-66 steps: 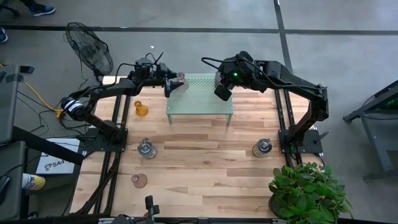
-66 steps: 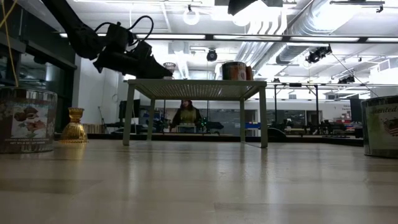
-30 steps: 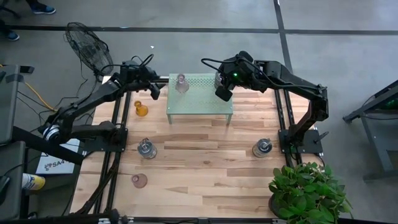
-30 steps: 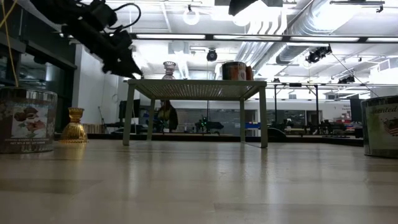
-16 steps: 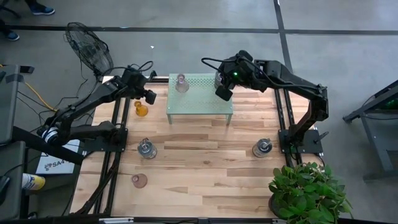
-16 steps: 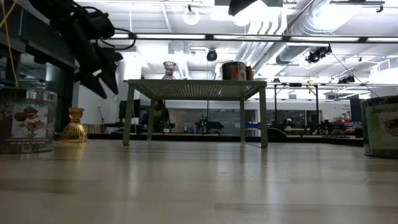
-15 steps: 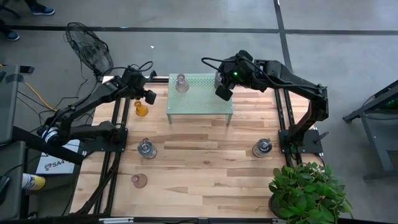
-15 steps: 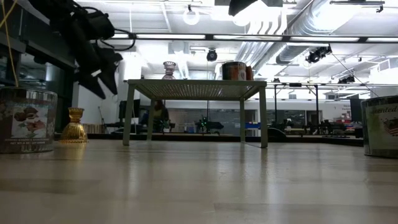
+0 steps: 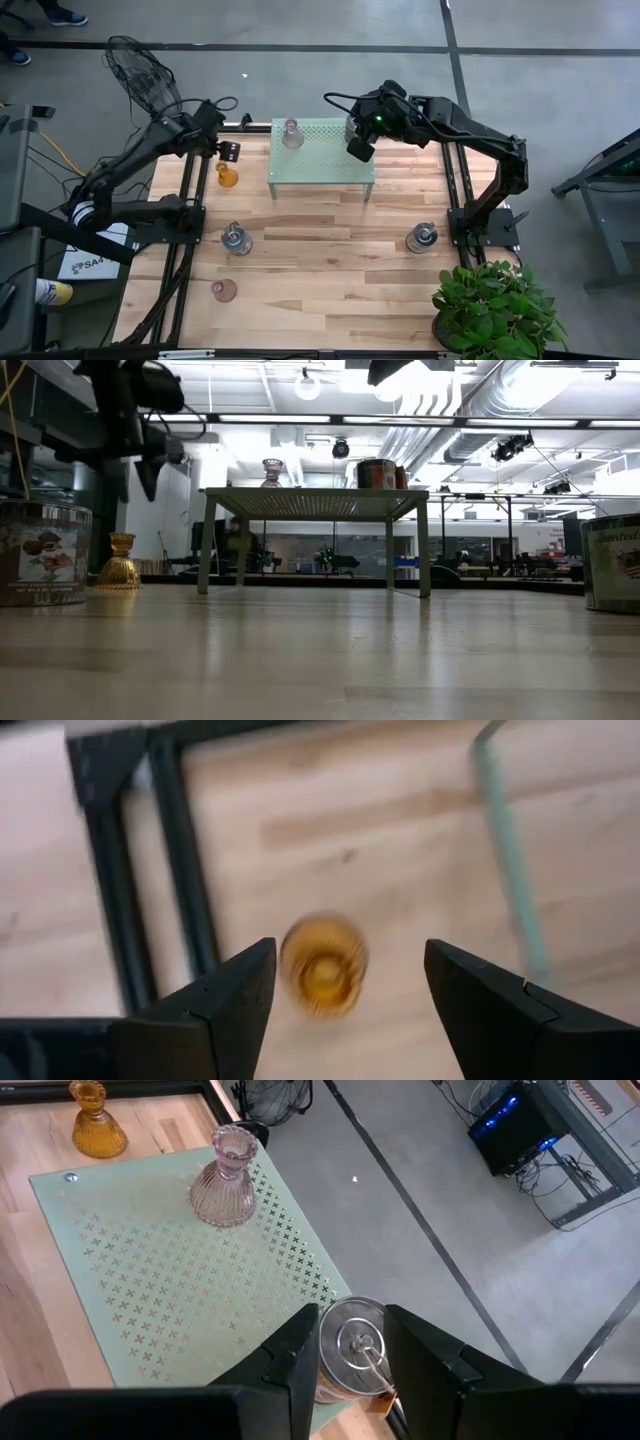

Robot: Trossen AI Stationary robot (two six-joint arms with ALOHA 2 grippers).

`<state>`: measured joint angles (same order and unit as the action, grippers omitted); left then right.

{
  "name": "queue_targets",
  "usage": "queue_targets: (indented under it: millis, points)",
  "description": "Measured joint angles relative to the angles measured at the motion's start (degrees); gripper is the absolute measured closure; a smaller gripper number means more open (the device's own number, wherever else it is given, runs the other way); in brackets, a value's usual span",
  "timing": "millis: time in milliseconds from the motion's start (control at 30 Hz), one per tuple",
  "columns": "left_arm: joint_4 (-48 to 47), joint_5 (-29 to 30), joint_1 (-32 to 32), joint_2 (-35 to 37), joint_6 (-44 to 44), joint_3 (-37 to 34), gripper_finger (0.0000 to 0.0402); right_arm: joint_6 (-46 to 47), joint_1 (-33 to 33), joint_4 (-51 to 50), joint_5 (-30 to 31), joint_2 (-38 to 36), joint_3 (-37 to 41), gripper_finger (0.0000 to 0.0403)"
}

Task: Pick & Place candle stick holders
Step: Put the yellow glass candle holder on the shelf

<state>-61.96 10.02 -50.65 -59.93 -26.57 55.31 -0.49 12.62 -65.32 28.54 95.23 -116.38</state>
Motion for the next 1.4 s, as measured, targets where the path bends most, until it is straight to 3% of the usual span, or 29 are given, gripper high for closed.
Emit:
queue_targets:
  millis: [167,433,600,800,933,1200,1400]
  points:
    - [-5.29,-0.56,0.00,-5.52,-1.37,0.17,0.0152,-0.13,0.18,0.02,-0.16,0.01,0.00,0.0292]
    - [-5.49,0.35,0.00,-11.81,-2.15,0.17,0.0152,-0.95,0.16,0.00,-2.12,0.00,0.00,0.0292]
    - [-5.55,1.10,-0.66,-12.38,-2.27,0.17,0.0152,-1.05,0.16,0.00,-2.13,0.01,0.00,0.0292]
    - [-6.61,0.89,-5.77,-12.32,-1.05,0.17,0.0152,-1.19,0.16,0.00,-2.13,0.01,0.00,0.0292]
    - [-6.45,-2.53,-8.89,-12.30,1.09,0.17,0.0152,-1.94,0.16,0.00,-2.13,0.01,0.00,0.0292]
    - [-5.12,-4.93,-9.84,-12.34,2.44,0.17,0.0154,-2.14,0.16,0.00,-2.11,0.01,0.00,0.0292]
    - [-5.27,-4.98,-9.84,-12.34,2.76,0.17,0.0179,-2.51,0.16,0.00,-2.13,0.01,0.00,0.0292]
